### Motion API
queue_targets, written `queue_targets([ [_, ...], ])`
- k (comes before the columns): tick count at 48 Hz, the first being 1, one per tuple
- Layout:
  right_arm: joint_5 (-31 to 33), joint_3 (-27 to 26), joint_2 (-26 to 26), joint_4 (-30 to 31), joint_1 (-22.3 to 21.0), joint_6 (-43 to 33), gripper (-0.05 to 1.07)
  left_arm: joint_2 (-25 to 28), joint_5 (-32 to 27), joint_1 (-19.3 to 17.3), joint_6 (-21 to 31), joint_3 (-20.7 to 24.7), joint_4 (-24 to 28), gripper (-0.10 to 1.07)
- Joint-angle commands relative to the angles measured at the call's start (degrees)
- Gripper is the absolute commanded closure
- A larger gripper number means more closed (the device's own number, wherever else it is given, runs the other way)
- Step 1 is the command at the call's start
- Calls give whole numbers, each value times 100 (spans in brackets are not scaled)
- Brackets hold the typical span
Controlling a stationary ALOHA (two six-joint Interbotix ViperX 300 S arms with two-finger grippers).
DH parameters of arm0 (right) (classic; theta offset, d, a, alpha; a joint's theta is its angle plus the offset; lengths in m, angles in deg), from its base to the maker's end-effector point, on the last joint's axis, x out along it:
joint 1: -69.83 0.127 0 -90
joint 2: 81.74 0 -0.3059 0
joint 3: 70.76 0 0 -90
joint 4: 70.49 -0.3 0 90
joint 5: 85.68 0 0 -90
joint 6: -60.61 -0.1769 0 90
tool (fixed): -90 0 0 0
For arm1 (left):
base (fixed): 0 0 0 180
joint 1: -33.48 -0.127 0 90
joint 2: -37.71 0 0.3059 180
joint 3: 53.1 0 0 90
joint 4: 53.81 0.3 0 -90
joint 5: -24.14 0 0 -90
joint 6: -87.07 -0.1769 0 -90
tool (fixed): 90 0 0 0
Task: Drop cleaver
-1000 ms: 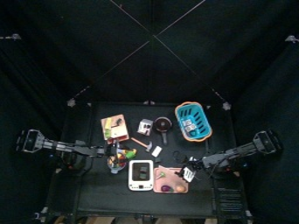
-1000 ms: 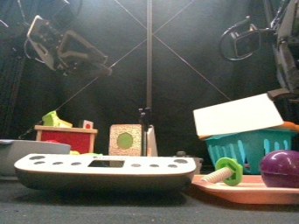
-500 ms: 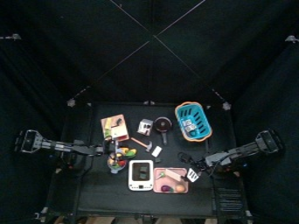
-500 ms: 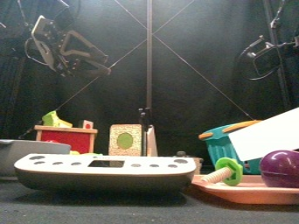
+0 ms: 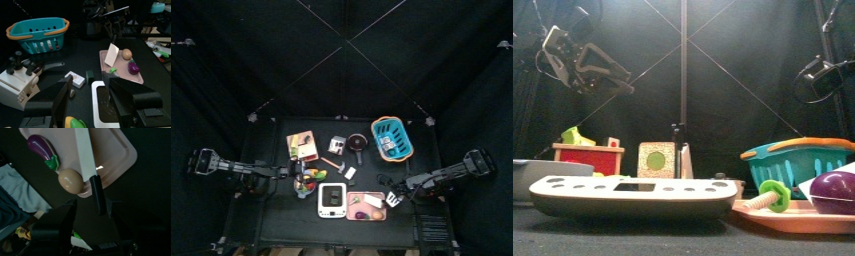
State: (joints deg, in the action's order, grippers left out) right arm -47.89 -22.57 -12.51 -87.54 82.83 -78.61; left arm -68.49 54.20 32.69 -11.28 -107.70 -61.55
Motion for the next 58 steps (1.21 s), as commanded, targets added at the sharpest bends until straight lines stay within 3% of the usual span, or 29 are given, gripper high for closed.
queue_targets([
  [1, 211, -88, -53, -18, -132, -9, 14, -9, 53, -18, -9, 44, 9, 11],
  [10, 536, -185, -53, 26, -325, 9, 6, -9, 53, -18, -9, 26, 0, 11],
  [20, 677, -211, -53, 88, -352, 9, 6, -9, 53, -18, -9, 0, 9, 11],
  [31, 545, -229, 53, 668, -343, 0, 6, -9, 35, -18, -9, -9, 9, 11],
  [47, -352, -492, 255, 1705, -352, 18, 6, -9, 9, 9, -18, -79, 26, 11],
  [58, -1916, -791, 677, 3006, -466, 0, 6, -9, 0, 0, -26, -141, 26, 11],
])
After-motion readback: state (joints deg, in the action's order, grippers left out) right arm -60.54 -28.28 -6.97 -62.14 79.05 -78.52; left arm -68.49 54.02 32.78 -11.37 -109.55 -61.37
